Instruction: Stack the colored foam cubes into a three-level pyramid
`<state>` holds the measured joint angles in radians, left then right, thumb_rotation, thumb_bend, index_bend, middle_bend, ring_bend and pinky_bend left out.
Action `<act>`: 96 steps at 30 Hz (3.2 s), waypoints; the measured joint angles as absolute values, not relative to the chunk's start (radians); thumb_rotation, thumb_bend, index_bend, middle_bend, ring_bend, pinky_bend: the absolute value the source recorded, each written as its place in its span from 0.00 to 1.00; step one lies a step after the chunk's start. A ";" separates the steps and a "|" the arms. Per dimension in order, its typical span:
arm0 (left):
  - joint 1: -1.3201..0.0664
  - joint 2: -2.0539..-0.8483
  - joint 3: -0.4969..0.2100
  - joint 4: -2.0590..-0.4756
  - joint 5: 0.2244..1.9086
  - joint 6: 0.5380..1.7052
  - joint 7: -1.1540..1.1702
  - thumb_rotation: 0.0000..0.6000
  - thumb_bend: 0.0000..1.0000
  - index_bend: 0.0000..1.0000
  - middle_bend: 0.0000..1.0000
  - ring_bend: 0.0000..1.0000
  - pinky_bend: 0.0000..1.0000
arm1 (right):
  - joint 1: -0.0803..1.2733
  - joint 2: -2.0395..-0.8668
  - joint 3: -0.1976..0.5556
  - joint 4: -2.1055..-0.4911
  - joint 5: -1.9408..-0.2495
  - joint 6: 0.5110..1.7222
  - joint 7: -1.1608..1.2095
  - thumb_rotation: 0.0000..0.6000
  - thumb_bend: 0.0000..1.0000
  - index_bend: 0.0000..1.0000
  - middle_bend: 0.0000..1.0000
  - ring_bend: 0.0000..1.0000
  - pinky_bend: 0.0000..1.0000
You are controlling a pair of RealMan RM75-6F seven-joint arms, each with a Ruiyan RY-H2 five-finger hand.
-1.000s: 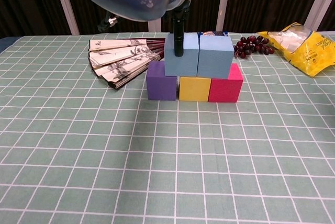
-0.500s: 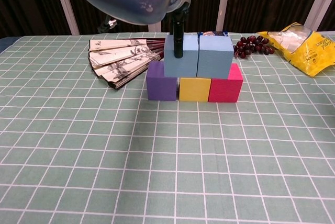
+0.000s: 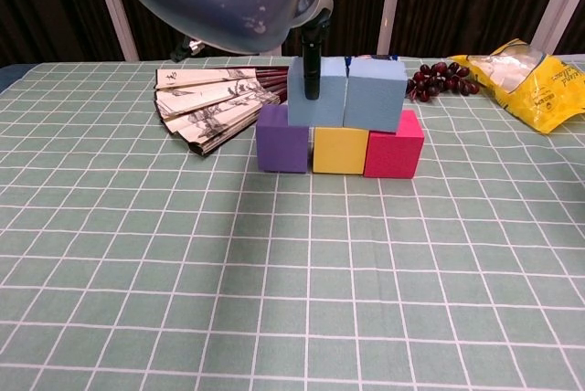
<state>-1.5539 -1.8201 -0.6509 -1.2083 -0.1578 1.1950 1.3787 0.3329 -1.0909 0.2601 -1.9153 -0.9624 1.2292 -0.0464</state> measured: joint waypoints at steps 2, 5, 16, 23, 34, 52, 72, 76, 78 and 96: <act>-1.552 -1.818 -0.651 -1.213 -0.156 1.196 1.376 1.00 0.19 0.00 0.16 0.11 0.03 | 0.332 -1.090 0.260 -1.916 -0.962 1.229 -0.045 1.00 0.38 0.00 0.00 0.00 0.00; -1.548 -1.814 -0.652 -1.221 -0.153 1.197 1.369 1.00 0.18 0.00 0.14 0.11 0.03 | 0.332 -1.089 0.260 -1.917 -0.962 1.228 -0.045 1.00 0.38 0.00 0.00 0.00 0.00; -1.529 -1.787 -0.656 -1.274 -0.138 1.206 1.341 1.00 0.08 0.00 0.11 0.10 0.03 | 0.333 -1.089 0.259 -1.918 -0.962 1.225 -0.045 1.00 0.38 0.00 0.00 0.00 0.00; -1.491 -1.755 -0.654 -1.340 -0.132 1.209 1.302 1.00 0.09 0.00 0.12 0.10 0.03 | 0.333 -1.088 0.258 -1.920 -0.964 1.222 -0.042 1.00 0.38 0.00 0.00 0.00 0.00; -1.426 -1.708 -0.636 -1.407 -0.106 1.108 1.205 1.00 0.10 0.00 0.12 0.08 0.02 | 0.332 -1.087 0.253 -1.930 -0.971 1.225 -0.046 1.00 0.38 0.00 0.00 0.00 0.00; -1.450 -1.707 -0.568 -1.376 -0.020 0.946 1.062 1.00 0.10 0.00 0.15 0.08 0.02 | 0.334 -1.088 0.251 -1.928 -0.969 1.220 -0.045 1.00 0.38 0.00 0.00 0.00 0.00; -1.506 -1.719 -0.510 -1.322 -0.034 0.912 0.998 1.00 0.10 0.00 0.19 0.08 0.02 | 0.336 -1.090 0.250 -1.923 -0.966 1.216 -0.045 1.00 0.38 0.00 0.00 0.00 0.00; -1.510 -1.716 -0.500 -1.321 -0.031 0.908 0.986 1.00 0.10 0.00 0.20 0.08 0.02 | 0.337 -1.093 0.249 -1.921 -0.964 1.215 -0.048 1.00 0.38 0.00 0.00 0.00 0.00; -1.511 -1.714 -0.495 -1.322 -0.030 0.909 0.983 1.00 0.10 0.00 0.20 0.08 0.02 | 0.337 -1.094 0.248 -1.920 -0.964 1.215 -0.049 1.00 0.38 0.00 0.00 0.00 0.00; -1.523 -1.695 -0.463 -1.337 -0.039 0.917 0.958 1.00 0.10 0.00 0.22 0.08 0.02 | 0.337 -1.094 0.246 -1.922 -0.964 1.217 -0.054 1.00 0.38 0.00 0.00 0.00 0.00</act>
<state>-1.5235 -1.6949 -0.4632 -1.3374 -0.0386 0.9171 0.9577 0.3371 -1.0942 0.2462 -1.9215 -0.9641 1.2166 -0.0535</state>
